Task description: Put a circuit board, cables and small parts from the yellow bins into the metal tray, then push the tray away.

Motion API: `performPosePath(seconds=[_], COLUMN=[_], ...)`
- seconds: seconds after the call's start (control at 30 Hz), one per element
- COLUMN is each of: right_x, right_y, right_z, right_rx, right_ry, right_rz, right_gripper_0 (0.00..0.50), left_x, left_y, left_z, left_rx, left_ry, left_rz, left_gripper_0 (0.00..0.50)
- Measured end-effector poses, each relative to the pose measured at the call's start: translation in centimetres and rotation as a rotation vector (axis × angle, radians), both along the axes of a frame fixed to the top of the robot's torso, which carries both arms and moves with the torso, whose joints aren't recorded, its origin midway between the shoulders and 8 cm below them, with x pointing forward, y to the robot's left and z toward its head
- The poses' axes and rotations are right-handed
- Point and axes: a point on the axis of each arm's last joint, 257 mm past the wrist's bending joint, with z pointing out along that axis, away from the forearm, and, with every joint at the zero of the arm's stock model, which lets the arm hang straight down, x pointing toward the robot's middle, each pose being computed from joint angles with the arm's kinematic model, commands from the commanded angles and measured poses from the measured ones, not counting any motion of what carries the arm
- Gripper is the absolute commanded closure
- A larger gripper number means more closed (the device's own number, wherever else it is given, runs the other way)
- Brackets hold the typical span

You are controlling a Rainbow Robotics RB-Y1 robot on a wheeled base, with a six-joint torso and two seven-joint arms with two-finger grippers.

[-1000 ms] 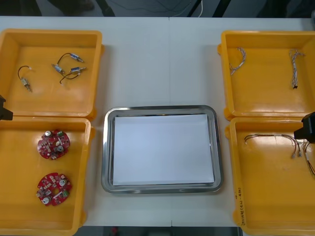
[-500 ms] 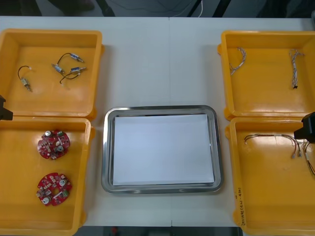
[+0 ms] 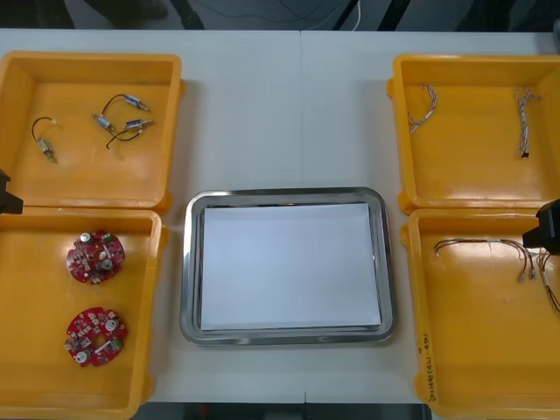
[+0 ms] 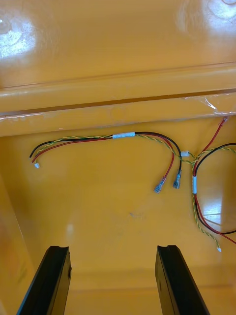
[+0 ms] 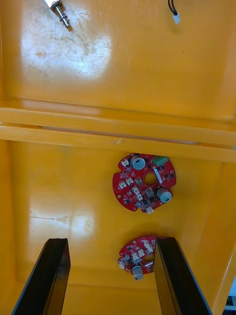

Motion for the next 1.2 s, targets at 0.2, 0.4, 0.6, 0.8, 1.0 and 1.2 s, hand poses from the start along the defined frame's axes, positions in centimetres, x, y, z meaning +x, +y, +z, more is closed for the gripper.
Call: performPosePath(seconds=[0.2, 0.4, 0.6, 0.8, 1.0, 1.2], right_x=[0.0, 0.0, 0.0, 0.0, 0.0, 0.0], right_y=[0.0, 0.0, 0.0, -0.2, -0.2, -0.7], right_z=[0.0, 0.0, 0.0, 0.3, 0.3, 0.4], right_rx=[0.000, 0.000, -0.001, -0.008, -0.009, -0.027], right_ry=[0.000, 0.000, 0.000, -0.003, -0.005, -0.007], right_rz=[0.000, 0.000, 0.000, 0.002, 0.003, -0.007], right_gripper_0=[0.000, 0.000, 0.000, 0.000, 0.000, 0.000], left_x=[0.0, 0.0, -0.2, -0.4, -0.5, -1.1], left_y=[0.0, 0.0, 0.1, 0.1, 0.0, 0.0], left_z=[0.0, 0.0, -0.3, -0.6, -0.6, -1.5], left_rx=[0.000, 0.000, 0.000, -0.002, -0.007, -0.015], left_ry=[0.000, 0.000, 0.008, 0.016, 0.019, 0.043], left_rz=[0.000, 0.000, 0.003, 0.003, -0.002, -0.003], left_gripper_0=[0.000, 0.000, 0.000, 0.000, 0.000, 0.000])
